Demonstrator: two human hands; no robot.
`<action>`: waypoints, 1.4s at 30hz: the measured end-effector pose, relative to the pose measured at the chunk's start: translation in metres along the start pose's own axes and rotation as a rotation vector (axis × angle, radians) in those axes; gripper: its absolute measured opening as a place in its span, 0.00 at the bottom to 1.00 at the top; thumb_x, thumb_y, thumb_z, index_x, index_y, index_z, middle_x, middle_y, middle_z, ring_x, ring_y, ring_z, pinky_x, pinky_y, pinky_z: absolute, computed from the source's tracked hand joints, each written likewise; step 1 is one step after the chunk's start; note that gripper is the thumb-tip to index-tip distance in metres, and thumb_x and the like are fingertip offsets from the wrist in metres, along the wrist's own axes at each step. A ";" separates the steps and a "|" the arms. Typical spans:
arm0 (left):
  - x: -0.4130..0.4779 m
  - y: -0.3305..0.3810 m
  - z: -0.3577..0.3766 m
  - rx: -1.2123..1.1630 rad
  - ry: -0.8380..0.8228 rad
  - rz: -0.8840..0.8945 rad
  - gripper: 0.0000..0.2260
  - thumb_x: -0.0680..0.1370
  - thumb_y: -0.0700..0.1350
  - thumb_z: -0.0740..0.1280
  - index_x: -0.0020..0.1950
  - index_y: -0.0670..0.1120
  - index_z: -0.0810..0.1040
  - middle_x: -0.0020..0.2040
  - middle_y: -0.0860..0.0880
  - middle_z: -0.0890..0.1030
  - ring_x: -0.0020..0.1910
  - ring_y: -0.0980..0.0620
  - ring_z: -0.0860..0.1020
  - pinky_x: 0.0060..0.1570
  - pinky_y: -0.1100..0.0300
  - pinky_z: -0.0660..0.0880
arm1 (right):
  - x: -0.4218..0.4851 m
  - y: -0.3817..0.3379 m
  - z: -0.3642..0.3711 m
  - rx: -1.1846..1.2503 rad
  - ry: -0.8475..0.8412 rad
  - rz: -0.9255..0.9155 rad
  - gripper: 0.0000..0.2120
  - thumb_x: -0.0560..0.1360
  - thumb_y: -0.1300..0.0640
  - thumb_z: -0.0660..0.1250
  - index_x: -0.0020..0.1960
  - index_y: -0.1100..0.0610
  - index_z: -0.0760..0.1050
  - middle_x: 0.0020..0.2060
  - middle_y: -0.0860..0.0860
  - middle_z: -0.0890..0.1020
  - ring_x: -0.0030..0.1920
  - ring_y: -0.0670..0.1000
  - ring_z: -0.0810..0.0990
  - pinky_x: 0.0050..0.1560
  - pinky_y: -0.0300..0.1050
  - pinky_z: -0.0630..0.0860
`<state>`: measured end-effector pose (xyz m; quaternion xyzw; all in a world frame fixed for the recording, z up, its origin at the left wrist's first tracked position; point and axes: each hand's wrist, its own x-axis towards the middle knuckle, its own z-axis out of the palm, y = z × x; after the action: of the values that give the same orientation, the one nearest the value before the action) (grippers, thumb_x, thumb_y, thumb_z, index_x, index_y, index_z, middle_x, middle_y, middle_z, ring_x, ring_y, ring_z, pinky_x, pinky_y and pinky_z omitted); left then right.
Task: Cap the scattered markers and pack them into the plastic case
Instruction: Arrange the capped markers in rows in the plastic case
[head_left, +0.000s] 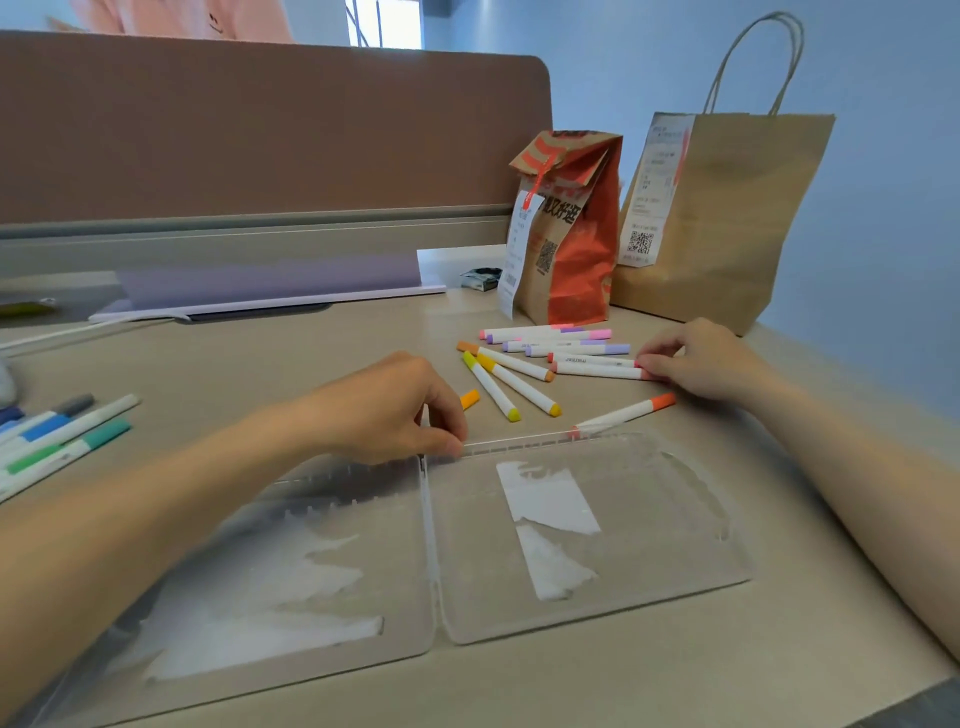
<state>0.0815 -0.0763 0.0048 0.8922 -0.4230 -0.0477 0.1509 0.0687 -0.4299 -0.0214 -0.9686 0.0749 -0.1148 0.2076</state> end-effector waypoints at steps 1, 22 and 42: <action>0.003 -0.001 0.002 0.002 0.016 -0.001 0.02 0.75 0.48 0.73 0.42 0.54 0.85 0.33 0.64 0.80 0.34 0.63 0.76 0.33 0.72 0.69 | 0.000 -0.001 0.000 -0.003 -0.010 0.003 0.08 0.76 0.53 0.68 0.41 0.45 0.84 0.44 0.49 0.86 0.49 0.53 0.81 0.55 0.53 0.77; 0.004 -0.013 0.022 -0.110 0.186 0.026 0.08 0.76 0.44 0.72 0.40 0.56 0.82 0.32 0.65 0.79 0.34 0.63 0.75 0.35 0.71 0.67 | -0.005 -0.009 -0.005 -0.015 -0.177 -0.087 0.06 0.79 0.59 0.67 0.46 0.56 0.82 0.43 0.50 0.84 0.42 0.49 0.76 0.44 0.40 0.71; 0.003 -0.023 0.027 -0.545 0.202 -0.074 0.10 0.74 0.37 0.62 0.44 0.45 0.83 0.38 0.44 0.85 0.55 0.41 0.81 0.57 0.46 0.76 | -0.049 -0.155 -0.020 0.955 -0.297 -0.062 0.10 0.71 0.51 0.70 0.40 0.58 0.82 0.34 0.53 0.77 0.29 0.46 0.73 0.26 0.36 0.67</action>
<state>0.0948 -0.0705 -0.0276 0.8338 -0.3449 -0.0761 0.4244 0.0319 -0.2887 0.0522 -0.7731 -0.0451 -0.0030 0.6327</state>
